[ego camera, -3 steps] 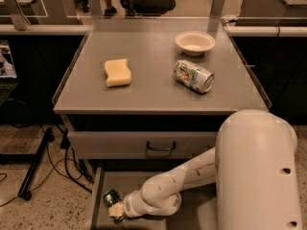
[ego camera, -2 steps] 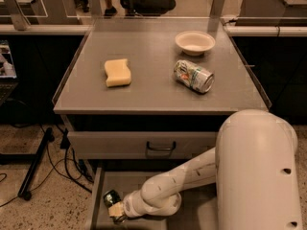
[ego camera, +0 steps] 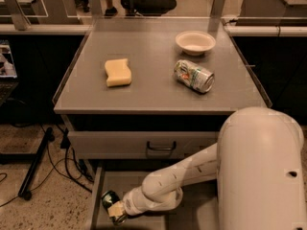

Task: Pick green can from middle drawer and place on counter

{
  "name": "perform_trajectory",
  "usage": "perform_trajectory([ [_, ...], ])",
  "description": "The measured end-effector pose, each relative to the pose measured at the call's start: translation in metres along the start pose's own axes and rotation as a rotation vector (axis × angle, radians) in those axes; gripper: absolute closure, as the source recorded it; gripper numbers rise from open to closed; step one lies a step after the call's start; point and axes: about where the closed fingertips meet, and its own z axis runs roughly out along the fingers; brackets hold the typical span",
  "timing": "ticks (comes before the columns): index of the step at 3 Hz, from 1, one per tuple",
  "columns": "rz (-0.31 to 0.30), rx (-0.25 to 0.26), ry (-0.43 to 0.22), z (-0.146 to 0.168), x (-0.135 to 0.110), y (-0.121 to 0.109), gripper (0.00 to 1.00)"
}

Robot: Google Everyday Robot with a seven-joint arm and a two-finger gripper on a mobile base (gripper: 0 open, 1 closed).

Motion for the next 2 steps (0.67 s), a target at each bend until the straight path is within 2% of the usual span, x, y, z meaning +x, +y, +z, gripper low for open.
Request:
perform_trajectory([
  [1, -0.120, -0.034, 0.030, -0.057, -0.002, 0.010, 1.00],
  [2, -0.206, -0.016, -0.010, -0.129, -0.001, 0.012, 1.00],
])
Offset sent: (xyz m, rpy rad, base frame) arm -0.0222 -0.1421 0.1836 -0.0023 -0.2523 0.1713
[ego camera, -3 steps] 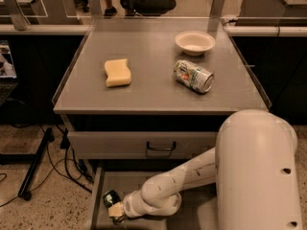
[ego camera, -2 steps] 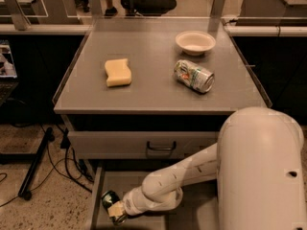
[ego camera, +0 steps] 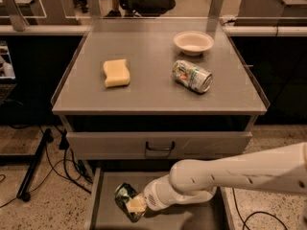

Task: Pick green can from middle drawer and place on counter

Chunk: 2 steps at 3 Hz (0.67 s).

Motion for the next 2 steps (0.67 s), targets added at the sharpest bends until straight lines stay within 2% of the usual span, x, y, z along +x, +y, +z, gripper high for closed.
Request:
perform_trajectory([
  [1, -0.035, 0.052, -0.036, -0.062, 0.002, 0.001, 1.00],
  [2, -0.052, 0.079, -0.053, -0.077, -0.006, 0.001, 1.00],
])
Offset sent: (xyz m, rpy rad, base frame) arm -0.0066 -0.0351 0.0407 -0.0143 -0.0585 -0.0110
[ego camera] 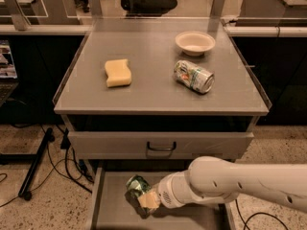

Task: Pick green can from middle drawer and place on counter

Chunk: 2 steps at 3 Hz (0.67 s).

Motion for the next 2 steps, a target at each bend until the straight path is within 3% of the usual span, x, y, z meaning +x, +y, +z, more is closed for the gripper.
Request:
perform_trajectory([
  [1, 0.001, -0.002, 0.001, 0.0007, 0.0006, 0.0001, 1.00],
  [2, -0.057, -0.032, 0.029, 0.0010, -0.0024, 0.0067, 1.00],
])
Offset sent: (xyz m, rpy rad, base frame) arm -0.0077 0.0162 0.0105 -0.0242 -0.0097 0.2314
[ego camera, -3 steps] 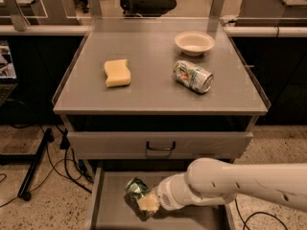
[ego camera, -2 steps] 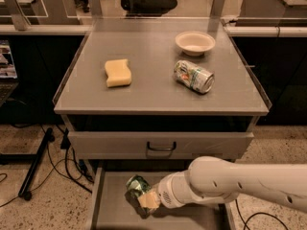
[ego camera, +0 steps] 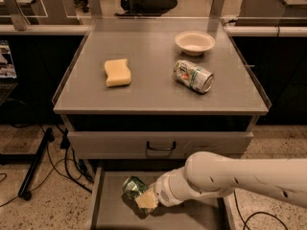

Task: Pick green can from middle drawer and place on counter

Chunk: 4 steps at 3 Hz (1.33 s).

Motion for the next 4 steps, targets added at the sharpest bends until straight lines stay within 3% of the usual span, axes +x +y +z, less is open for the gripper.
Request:
perform_trajectory([
  [1, -0.097, -0.024, 0.044, -0.028, -0.003, -0.009, 1.00],
  [2, -0.125, -0.008, 0.058, -0.079, 0.007, -0.011, 1.00],
  [3, -0.113, 0.068, 0.001, -0.131, 0.017, -0.013, 1.00],
  [4, -0.072, 0.163, -0.217, -0.190, 0.006, -0.016, 1.00],
])
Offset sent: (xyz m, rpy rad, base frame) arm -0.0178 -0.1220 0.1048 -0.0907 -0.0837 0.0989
